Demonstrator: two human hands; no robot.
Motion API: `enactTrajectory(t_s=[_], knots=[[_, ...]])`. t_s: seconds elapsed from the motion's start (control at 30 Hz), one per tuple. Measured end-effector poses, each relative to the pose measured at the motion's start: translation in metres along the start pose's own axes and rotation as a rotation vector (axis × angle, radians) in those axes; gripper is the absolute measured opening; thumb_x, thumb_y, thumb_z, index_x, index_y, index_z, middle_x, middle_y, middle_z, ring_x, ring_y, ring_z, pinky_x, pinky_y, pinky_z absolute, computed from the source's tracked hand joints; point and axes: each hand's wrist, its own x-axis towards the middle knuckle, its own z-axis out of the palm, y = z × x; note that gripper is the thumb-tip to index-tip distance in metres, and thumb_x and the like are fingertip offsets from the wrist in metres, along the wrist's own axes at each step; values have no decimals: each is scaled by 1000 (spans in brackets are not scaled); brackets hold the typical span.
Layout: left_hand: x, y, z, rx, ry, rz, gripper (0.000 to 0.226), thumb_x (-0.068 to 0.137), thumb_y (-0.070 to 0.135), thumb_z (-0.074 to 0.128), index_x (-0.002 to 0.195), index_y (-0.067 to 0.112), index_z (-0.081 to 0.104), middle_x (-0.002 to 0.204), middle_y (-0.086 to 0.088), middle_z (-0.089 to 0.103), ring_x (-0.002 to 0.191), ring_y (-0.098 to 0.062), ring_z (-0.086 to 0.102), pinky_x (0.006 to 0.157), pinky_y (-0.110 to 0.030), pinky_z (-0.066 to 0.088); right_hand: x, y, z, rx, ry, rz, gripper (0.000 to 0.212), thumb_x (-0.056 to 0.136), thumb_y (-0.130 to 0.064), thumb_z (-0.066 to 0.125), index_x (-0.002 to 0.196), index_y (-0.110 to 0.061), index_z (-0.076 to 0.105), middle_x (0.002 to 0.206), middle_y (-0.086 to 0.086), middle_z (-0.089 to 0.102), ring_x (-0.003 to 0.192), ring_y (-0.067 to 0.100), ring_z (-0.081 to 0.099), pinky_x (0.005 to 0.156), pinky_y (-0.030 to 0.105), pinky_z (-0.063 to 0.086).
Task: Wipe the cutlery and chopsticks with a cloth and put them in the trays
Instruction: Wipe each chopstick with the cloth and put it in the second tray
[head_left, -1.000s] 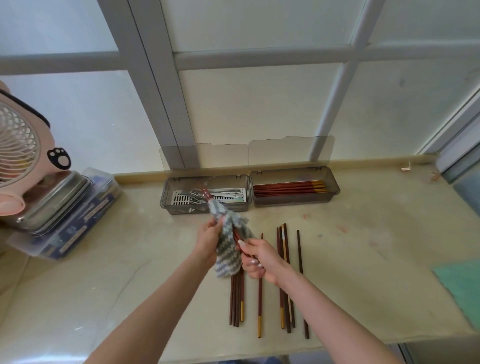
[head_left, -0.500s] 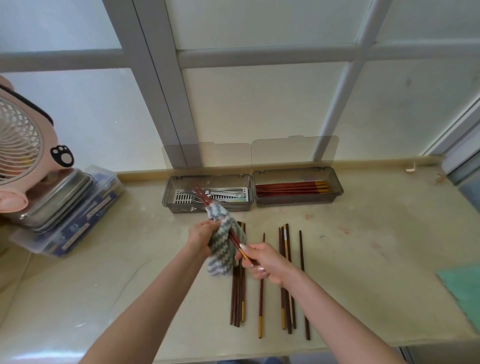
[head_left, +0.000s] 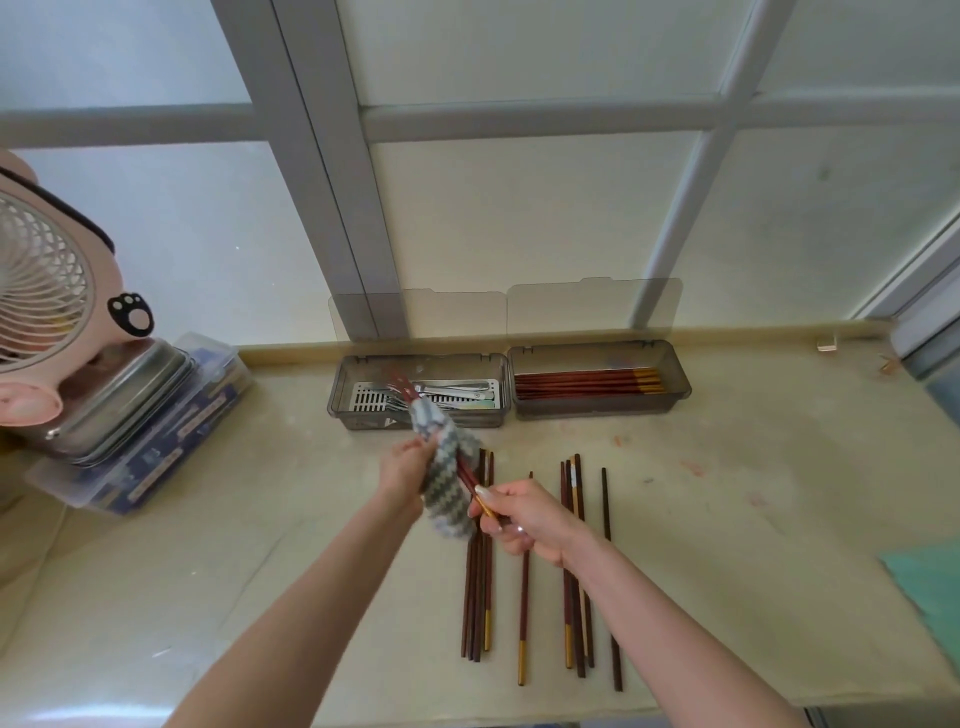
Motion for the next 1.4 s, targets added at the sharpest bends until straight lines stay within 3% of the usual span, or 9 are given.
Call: enactTrajectory(t_s=[0.17,0.4,0.6,0.77,0.93,1.03,1.13,1.27,1.4], knots=[[-16,-26,8,37,-97,2,21,92,1,48,78,5,63,71,-9,66,60,-17,62,55,-24,50,12,-5,1,34,133,34,20,100,-12,42,92,2,55,60,4,47,37,5,28,34,16,21],[-17,-14,8,-124,-99,22,18,92,-1,46,84,3,61,64,-8,68,50,-12,65,46,-20,52,7,-1,-7,295,-48,-99,20,95,-1,45,109,6,58,75,9,53,49,5,45,43,16,38],[-33,-19,21,-183,-208,64,17,94,2,43,96,-2,60,62,-7,69,52,-15,65,47,-22,52,12,7,6,285,313,-222,25,78,-23,68,84,0,62,56,5,54,38,10,42,38,23,40],[-34,-20,21,-66,-191,116,16,93,4,48,88,5,63,75,-9,67,58,-13,67,51,-21,53,14,8,6,9,556,-217,30,81,-33,72,76,-7,57,56,-1,57,44,8,48,39,20,37],[-30,-20,20,116,-193,187,16,92,7,53,101,1,64,84,-11,69,70,-21,67,61,-27,56,17,2,-7,133,453,-264,30,95,-33,52,117,-13,57,109,4,66,93,14,65,76,27,54],[-27,-20,21,169,-179,186,14,88,4,58,100,0,65,84,-10,69,72,-20,66,61,-27,56,16,3,-8,80,346,-199,28,100,-17,45,118,-4,61,103,9,70,84,15,68,70,26,55],[-25,-18,21,257,-193,177,15,84,-4,60,99,-2,64,87,-12,68,77,-22,65,66,-26,56,12,6,-13,68,443,-227,24,96,-11,52,112,1,65,94,10,71,78,16,69,63,23,55],[-24,-21,21,396,-238,191,18,82,-7,61,99,-6,65,85,-14,67,77,-23,64,62,-20,54,12,-4,-15,81,421,-316,27,92,-30,58,116,-19,65,108,-2,69,100,11,63,78,23,51],[-22,-31,27,574,-262,235,6,85,9,64,84,6,69,88,-14,70,84,-25,66,79,-35,56,19,-22,-17,46,561,-327,30,96,-33,51,102,-12,72,103,-1,69,98,11,60,71,18,43]])
